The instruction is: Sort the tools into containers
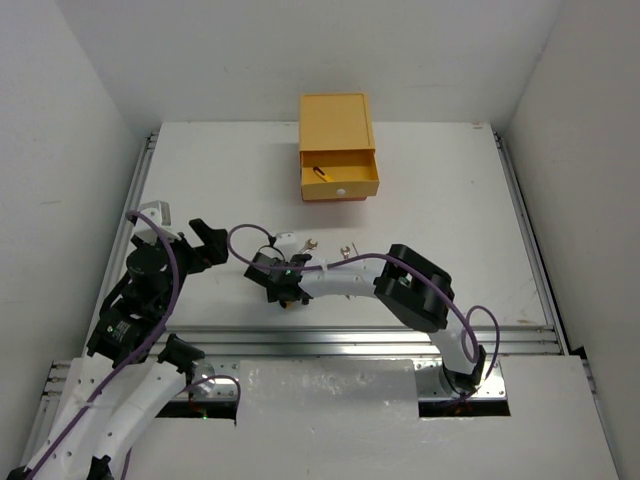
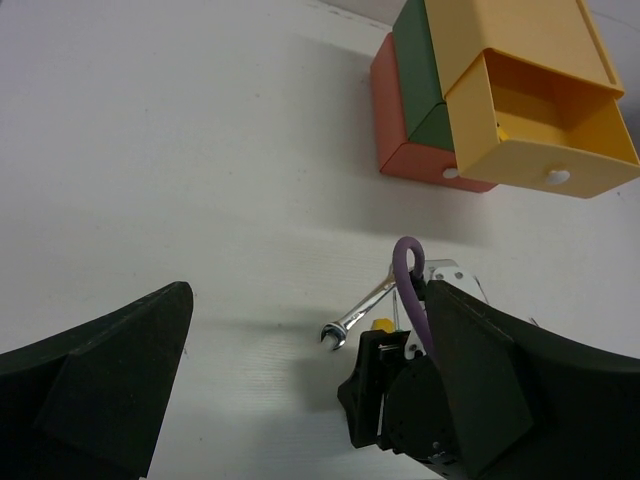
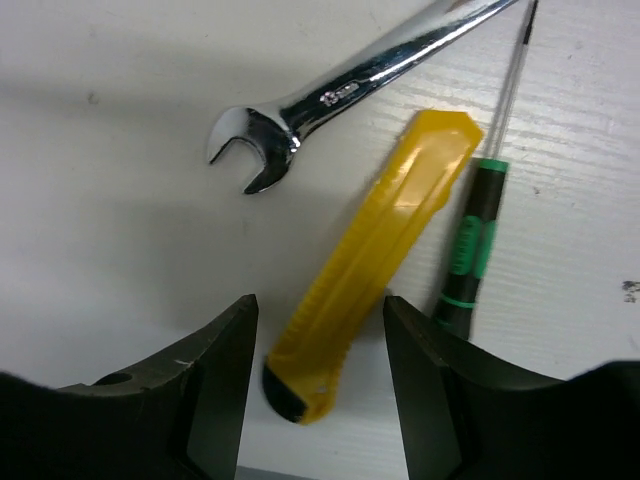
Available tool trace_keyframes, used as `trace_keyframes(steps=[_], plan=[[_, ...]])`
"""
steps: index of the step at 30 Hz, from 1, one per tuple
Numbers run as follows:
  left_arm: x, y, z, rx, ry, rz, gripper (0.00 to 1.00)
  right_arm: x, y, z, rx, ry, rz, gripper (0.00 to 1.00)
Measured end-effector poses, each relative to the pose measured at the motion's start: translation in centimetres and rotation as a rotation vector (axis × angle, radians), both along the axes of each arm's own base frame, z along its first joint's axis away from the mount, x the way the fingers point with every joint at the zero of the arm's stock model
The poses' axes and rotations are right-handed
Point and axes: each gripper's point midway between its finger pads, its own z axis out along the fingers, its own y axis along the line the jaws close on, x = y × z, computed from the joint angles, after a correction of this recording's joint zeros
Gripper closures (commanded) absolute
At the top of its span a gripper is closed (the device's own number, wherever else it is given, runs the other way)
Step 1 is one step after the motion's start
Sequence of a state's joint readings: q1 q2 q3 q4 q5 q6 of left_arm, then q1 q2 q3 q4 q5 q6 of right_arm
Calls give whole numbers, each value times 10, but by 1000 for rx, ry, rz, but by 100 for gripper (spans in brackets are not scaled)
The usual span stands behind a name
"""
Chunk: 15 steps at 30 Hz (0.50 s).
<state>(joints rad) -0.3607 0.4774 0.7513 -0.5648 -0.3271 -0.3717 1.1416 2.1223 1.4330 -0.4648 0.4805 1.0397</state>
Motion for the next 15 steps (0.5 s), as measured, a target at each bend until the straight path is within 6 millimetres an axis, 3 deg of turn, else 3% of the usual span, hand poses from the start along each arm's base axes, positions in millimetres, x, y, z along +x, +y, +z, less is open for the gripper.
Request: trace_keyframes(steps=[6, 12, 13, 15], plan=[[0, 0, 0, -1, 0, -3, 0, 8, 2, 0, -28, -24, -14, 53], [0, -1, 0, -1, 1, -6, 0, 9, 2, 0, -21, -28, -34, 67], [0, -1, 0, -1, 1, -7, 0, 9, 2, 0, -17, -31, -42, 76], [0, -1, 0, -2, 1, -7, 0, 10, 2, 0, -5, -39, -53, 80]])
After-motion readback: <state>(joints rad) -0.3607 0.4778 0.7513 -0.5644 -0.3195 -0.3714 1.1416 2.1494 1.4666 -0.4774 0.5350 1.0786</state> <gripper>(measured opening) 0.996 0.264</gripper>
